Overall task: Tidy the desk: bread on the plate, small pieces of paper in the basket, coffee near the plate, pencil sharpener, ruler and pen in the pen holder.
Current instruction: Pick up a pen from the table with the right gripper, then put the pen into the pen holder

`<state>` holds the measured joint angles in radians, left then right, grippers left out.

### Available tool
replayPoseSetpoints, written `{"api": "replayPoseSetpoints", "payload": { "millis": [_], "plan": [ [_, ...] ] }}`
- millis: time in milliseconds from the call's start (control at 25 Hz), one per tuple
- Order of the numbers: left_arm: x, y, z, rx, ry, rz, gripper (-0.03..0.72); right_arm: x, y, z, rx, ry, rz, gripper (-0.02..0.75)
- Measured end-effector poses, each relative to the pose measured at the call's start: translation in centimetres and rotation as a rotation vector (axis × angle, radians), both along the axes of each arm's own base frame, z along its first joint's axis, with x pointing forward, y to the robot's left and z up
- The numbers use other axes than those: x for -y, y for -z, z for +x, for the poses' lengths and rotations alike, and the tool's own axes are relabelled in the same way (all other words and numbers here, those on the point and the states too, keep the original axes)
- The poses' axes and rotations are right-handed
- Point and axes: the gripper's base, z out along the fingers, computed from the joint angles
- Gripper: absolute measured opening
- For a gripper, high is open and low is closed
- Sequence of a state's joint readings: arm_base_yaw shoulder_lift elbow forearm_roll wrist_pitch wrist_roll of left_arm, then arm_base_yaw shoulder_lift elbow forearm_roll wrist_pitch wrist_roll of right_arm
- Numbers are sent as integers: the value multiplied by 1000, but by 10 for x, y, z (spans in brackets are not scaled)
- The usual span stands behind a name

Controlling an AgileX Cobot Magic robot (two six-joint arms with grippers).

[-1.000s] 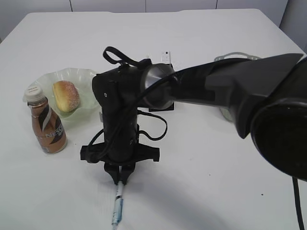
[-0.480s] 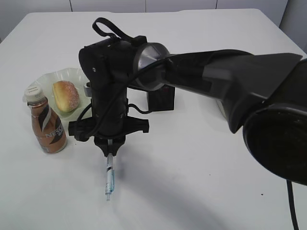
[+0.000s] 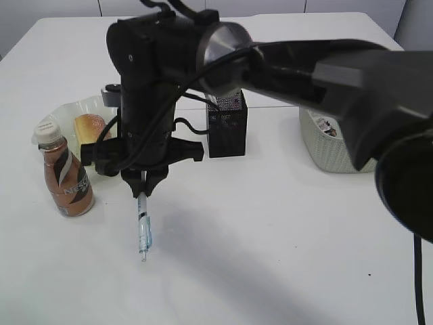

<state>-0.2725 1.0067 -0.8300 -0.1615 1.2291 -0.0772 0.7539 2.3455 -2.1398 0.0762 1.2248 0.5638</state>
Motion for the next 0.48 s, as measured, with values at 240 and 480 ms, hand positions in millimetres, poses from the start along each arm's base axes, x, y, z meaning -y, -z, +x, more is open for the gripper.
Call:
{"api": "replayPoseSetpoints", "payload": {
  "millis": [240, 480],
  "plan": [
    [5, -1, -1, -15, -5, -54, 307, 5, -37, -6, 63, -47, 44, 81],
    [10, -2, -3, -31, -7, -115, 307, 10, -68, -12, 112, -82, 86, 81]
  ]
}}
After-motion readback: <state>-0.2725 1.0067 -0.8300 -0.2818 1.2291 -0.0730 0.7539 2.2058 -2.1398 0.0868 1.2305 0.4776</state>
